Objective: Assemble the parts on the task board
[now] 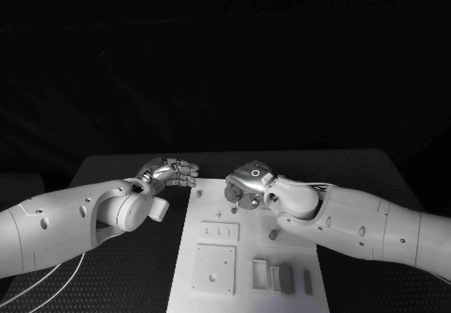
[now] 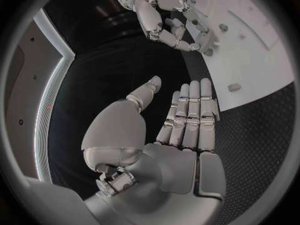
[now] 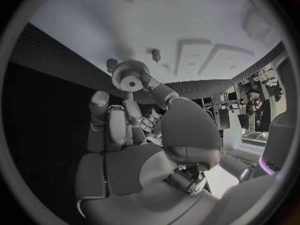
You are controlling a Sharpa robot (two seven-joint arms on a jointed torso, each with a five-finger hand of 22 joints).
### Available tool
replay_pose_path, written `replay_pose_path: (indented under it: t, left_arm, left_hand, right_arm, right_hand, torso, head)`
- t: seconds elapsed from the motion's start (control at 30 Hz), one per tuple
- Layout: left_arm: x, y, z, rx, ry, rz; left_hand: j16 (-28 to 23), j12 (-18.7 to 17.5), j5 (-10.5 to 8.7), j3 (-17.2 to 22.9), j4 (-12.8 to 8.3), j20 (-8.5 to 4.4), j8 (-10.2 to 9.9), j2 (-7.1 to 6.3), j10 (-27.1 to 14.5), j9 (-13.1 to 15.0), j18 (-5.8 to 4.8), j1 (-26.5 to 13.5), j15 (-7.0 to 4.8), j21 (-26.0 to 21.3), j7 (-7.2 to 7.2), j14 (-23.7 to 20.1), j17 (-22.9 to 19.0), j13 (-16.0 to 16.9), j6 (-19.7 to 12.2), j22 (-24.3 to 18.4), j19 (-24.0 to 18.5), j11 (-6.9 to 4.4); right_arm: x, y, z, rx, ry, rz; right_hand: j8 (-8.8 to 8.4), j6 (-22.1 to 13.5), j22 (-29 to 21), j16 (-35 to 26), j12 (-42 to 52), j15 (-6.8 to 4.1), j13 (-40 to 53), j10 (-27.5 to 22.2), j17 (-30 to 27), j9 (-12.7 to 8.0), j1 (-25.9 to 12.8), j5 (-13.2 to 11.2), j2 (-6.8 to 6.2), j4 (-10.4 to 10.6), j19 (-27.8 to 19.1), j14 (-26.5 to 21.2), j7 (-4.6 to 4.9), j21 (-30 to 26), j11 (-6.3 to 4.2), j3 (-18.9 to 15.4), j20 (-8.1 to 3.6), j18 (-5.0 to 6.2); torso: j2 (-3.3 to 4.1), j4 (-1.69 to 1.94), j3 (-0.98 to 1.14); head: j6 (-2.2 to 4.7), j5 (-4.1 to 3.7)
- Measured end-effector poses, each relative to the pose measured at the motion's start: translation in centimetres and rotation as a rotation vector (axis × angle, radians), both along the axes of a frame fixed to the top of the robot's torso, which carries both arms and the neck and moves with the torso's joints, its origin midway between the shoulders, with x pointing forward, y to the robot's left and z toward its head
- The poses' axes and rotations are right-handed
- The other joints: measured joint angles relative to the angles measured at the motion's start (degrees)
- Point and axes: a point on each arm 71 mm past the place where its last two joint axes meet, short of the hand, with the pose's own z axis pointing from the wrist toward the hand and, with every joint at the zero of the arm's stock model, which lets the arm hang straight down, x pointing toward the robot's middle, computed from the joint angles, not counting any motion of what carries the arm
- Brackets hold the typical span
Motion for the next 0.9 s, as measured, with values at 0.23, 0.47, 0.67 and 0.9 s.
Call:
replay_pose_path:
  t: [0.23, 0.47, 0.67, 0.9]
  left_arm:
    - [0.0, -0.1, 0.0, 0.000, 0.000, -0.002]
    - [0.0, -0.1, 0.0, 0.000, 0.000, -0.001]
    - [0.0, -0.1, 0.0, 0.000, 0.000, -0.002]
    - [0.0, -0.1, 0.0, 0.000, 0.000, -0.002]
  left_hand:
    - [0.00, 0.00, 0.00, 0.00, 0.00, 0.00, 0.00, 0.00, -0.22, 0.00, 0.00, 0.00, 0.00, 0.00, 0.00, 0.00, 0.00, 0.00, 0.00, 0.05, 0.00, 0.22]
    - [0.00, -0.22, 0.00, 0.00, 0.00, 0.00, 0.00, 0.00, -0.22, -0.01, 0.00, 0.00, 0.00, 0.00, 0.00, 0.00, 0.05, -0.01, 0.00, 0.05, 0.00, 0.22]
    - [-0.21, -0.23, 0.00, 0.00, 0.00, 0.00, -0.22, 0.00, -0.22, -0.01, -0.01, 0.00, 0.00, 0.00, 0.00, 0.00, 0.05, -0.01, 0.00, 0.04, 0.00, 0.22]
    - [-0.22, -0.23, 0.00, 0.00, 0.00, 0.00, -0.22, 0.00, -0.21, -0.01, -0.01, 0.00, 0.00, 0.00, 0.00, 0.00, 0.10, -0.01, 0.00, 0.04, 0.00, 0.21]
  right_arm:
    - [0.6, 0.0, -0.6, -0.018, 0.000, -0.014]
    - [0.6, 0.2, -1.1, -0.025, 0.005, -0.013]
    - [0.3, 0.7, -1.3, -0.025, 0.009, -0.001]
    - [0.1, 1.1, -1.4, -0.025, 0.012, 0.009]
  right_hand:
    - [-0.33, 0.34, 0.00, 0.00, 0.00, 0.10, -0.07, 0.00, -0.09, -0.02, 0.00, 0.00, 0.00, 0.00, 0.00, 0.09, -0.09, 0.00, 0.00, 0.00, 0.01, 0.00]
    - [-0.34, 0.64, -0.01, 0.00, -0.18, 0.06, -0.19, 0.01, -0.31, -0.07, 0.00, 0.00, 0.00, 0.00, 0.09, 0.05, -0.30, 0.00, 0.00, 0.00, 0.10, 0.01]
    - [-0.33, 1.16, -0.01, 0.00, -0.21, -0.05, -0.22, 0.02, -0.31, -0.09, 0.22, 0.00, -0.21, 0.00, 0.08, -0.05, -0.80, 0.00, -0.01, 0.00, 0.11, 0.02]
    - [-0.38, 4.31, -0.01, 0.00, -0.22, -0.14, -0.22, 0.00, -0.38, -0.06, 0.23, 0.01, -0.20, 0.08, 0.08, -0.15, -0.30, -0.01, 0.00, 0.07, 0.11, 0.03]
  torso:
    - [0.00, -0.10, 0.01]
    - [-0.03, -0.13, 0.07]
    - [-0.03, -0.19, 0.09]
    - [-0.04, -0.23, 0.10]
  head:
    - [-0.05, 0.22]
    - [-0.15, 0.35]
    - [-0.32, 0.52]
    - [-0.48, 0.75]
